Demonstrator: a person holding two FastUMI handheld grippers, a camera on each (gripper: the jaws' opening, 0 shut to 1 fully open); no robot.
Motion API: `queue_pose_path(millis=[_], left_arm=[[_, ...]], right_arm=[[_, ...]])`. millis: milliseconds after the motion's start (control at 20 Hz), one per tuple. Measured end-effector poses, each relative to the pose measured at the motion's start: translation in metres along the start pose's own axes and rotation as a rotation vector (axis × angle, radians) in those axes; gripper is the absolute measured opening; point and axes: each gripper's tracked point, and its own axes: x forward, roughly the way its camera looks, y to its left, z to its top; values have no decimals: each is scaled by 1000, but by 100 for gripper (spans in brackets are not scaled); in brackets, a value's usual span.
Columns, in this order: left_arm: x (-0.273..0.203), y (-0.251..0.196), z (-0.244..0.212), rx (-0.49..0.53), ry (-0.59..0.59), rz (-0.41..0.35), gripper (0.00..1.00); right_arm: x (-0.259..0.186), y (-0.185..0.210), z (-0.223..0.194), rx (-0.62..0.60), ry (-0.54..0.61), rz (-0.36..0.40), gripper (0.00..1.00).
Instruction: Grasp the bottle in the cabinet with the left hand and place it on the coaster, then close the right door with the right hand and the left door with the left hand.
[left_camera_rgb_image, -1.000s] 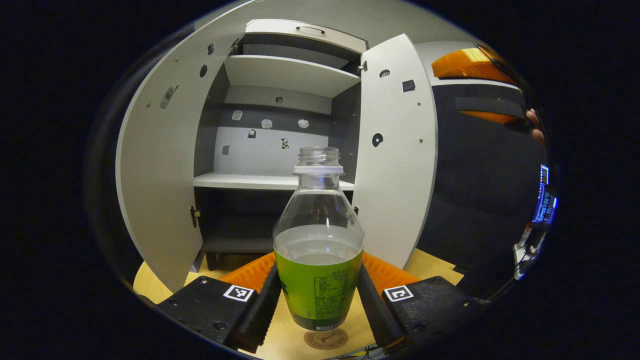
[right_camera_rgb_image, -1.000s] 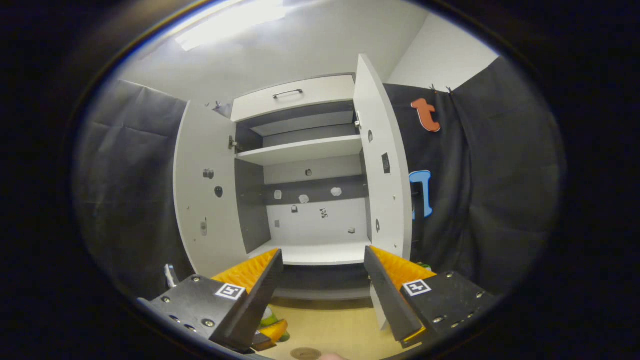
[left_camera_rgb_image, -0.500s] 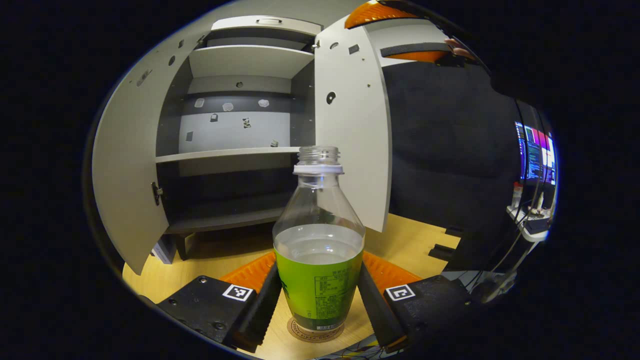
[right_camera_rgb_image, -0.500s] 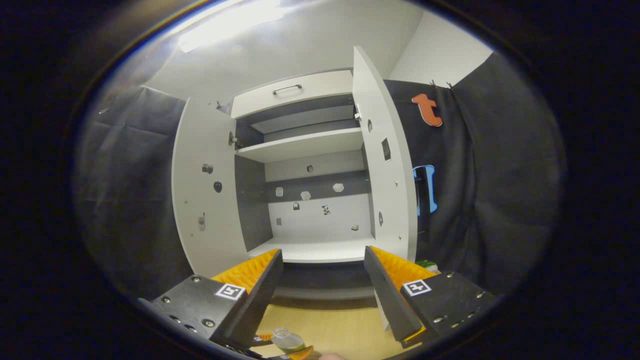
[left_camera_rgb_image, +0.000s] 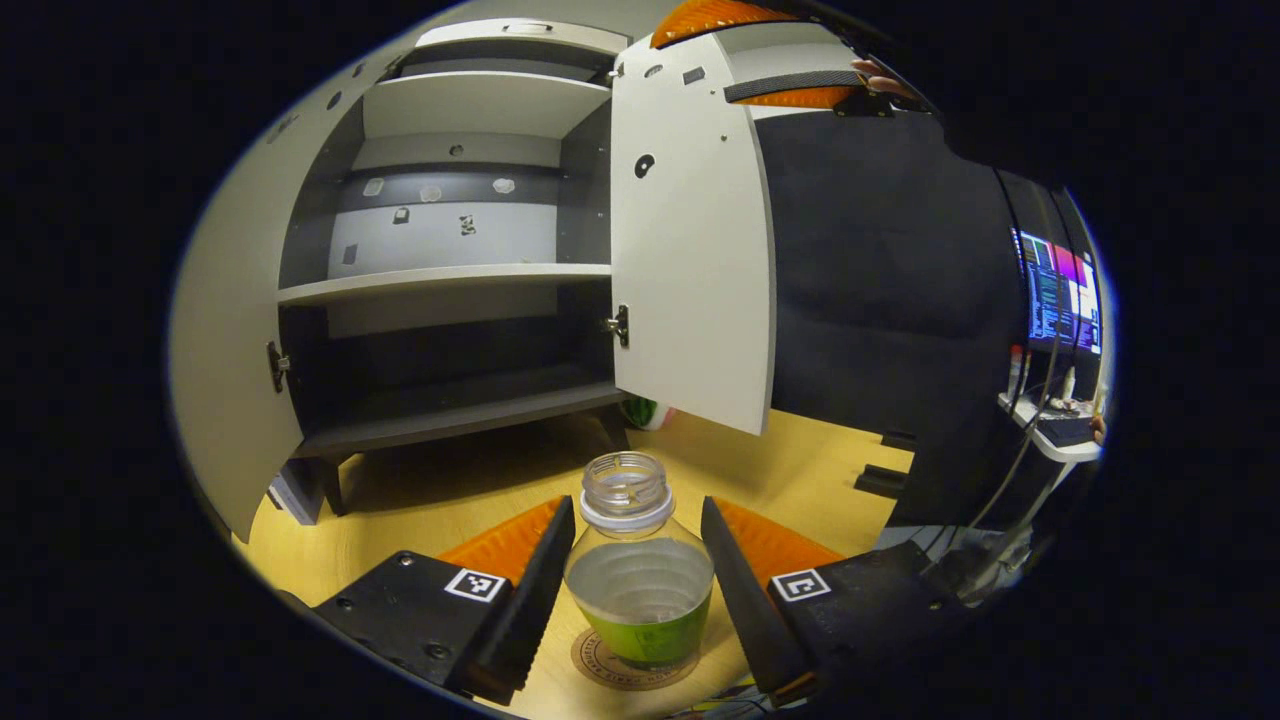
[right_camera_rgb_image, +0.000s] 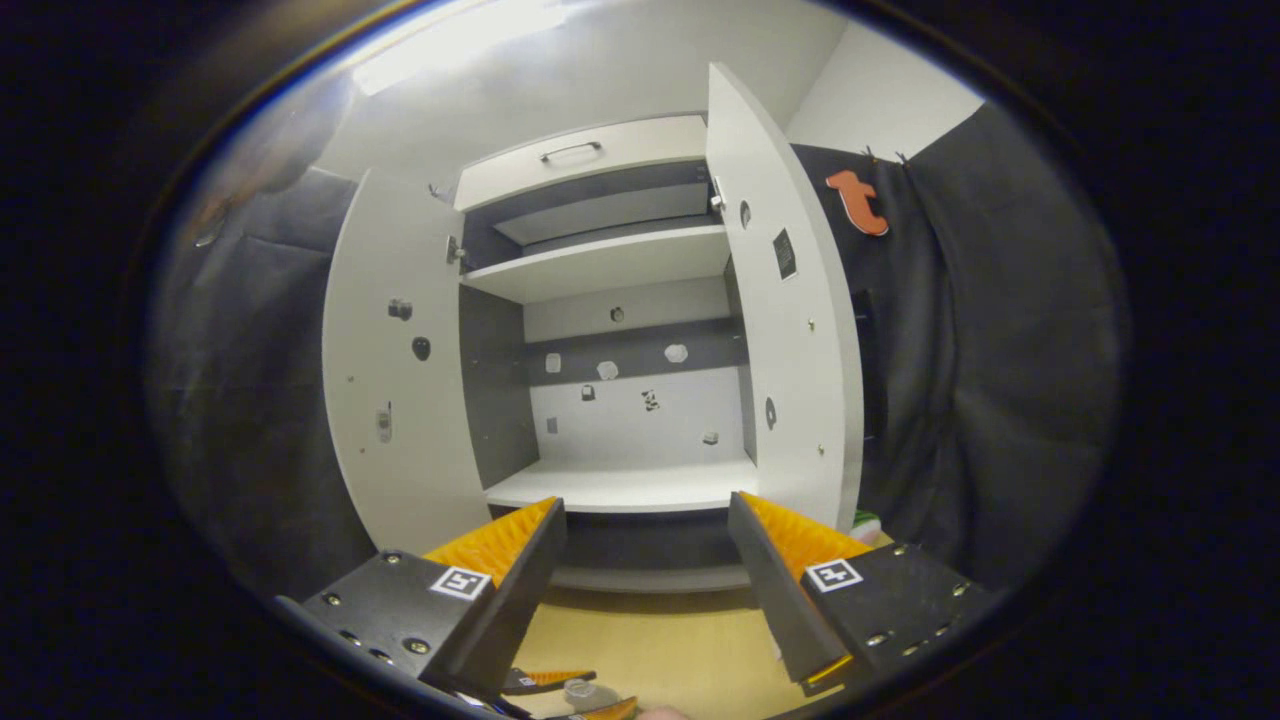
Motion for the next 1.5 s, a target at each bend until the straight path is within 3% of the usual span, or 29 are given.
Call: queue_pose_path(millis=[100, 150, 400, 600, 650, 700, 750, 900, 950, 1150, 1250, 1500], left_arm=[[-3, -2, 2, 6, 14, -32, 82], [-3, -2, 7, 9, 7, -45, 82], [-11, -8, 30, 13, 25, -110, 82], [-20, -5, 74, 57, -5, -105, 82], [-22, -4, 84, 65, 0, -104, 82], [-25, -4, 95, 68, -3, -98, 82], [-28, -2, 110, 70, -13, -92, 82], [-40, 2, 161, 84, -66, -70, 82], [-44, 2, 178, 85, -88, -65, 82], [-65, 7, 237, 60, -164, -9, 82], [-74, 6, 264, 40, -203, 9, 89], [-100, 36, 297, 27, -232, 155, 98]], right_arm=[[3, -5, -2, -1, 1, -18, 94], [4, -8, -2, 1, 3, -30, 99], [-3, -25, 2, 10, -3, -80, 99], [-20, -41, 15, 0, -21, -99, 99], [-24, -47, 17, -7, -26, -104, 94], [-27, -55, 19, -8, -26, -117, 99], [-31, -65, 19, -6, -21, -132, 94], [-41, -92, 26, 3, -12, -176, 94], [-44, -98, 29, -7, -19, -178, 99], [-58, -132, 45, -70, -44, -195, 99], [-62, -156, 54, -85, -46, -220, 94], [-61, -230, 71, -56, -51, -312, 99]])
